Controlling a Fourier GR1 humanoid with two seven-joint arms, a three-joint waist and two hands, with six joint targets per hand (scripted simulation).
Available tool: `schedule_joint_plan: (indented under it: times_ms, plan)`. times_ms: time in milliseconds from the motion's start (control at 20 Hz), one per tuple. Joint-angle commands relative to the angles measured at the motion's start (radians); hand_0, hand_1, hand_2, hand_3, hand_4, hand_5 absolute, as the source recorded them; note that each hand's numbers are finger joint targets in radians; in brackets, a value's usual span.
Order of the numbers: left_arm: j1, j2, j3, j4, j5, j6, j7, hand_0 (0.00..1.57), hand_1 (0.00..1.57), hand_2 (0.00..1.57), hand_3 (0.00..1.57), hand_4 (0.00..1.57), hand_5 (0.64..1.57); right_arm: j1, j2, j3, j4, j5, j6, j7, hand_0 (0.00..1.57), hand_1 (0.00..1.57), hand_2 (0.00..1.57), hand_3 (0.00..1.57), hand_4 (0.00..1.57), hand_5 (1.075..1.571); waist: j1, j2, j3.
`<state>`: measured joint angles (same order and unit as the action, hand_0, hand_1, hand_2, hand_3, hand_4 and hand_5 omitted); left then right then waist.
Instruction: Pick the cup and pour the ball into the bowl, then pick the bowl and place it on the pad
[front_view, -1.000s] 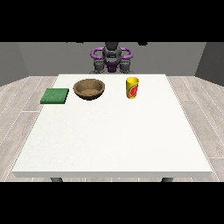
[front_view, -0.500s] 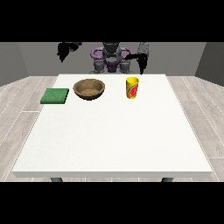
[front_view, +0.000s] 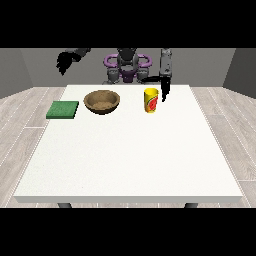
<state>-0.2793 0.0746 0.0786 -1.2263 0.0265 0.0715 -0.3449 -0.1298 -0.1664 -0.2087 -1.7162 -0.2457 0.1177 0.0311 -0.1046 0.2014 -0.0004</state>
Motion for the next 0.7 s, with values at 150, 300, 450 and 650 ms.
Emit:
schedule_joint_plan:
  times_ms: [150, 300, 450, 650]
  plan:
    - [-0.072, -0.039, 0.014, 0.252, -0.021, 0.021, -0.121, 0.00, 0.00, 0.00, 0.00, 0.20, 1.429, 0.017, -0.004, -0.017, 0.103, 0.007, 0.033, -0.068, 0.00, 0.00, 0.00, 0.00, 0.67, 1.562, -0.004, -0.042, 0.0003]
    - [-0.155, 0.008, 0.083, 0.339, 0.011, -0.003, -0.205, 0.00, 0.00, 0.00, 0.00, 0.18, 1.423, -0.050, -0.049, -0.043, 0.101, -0.013, 0.055, -0.074, 0.00, 0.00, 0.00, 0.00, 0.68, 1.564, -0.028, 0.052, -0.0001]
    - [-0.144, 0.020, 0.109, 0.445, 0.015, -0.009, -0.275, 0.00, 0.00, 0.00, 0.00, 0.36, 1.464, 0.003, -0.054, -0.044, 0.084, -0.046, 0.102, -0.065, 0.00, 0.00, 0.00, 0.00, 0.67, 1.564, -0.054, 0.022, -0.0001]
    - [-0.121, -0.050, 0.065, 0.497, -0.062, 0.121, -0.329, 0.92, 0.92, 1.32, 1.38, 1.24, 1.538, -0.051, -0.109, -0.093, 0.089, -0.110, 0.123, -0.012, 0.00, 0.00, 0.00, 0.00, 0.66, 1.569, -0.071, 0.029, 0.0000]
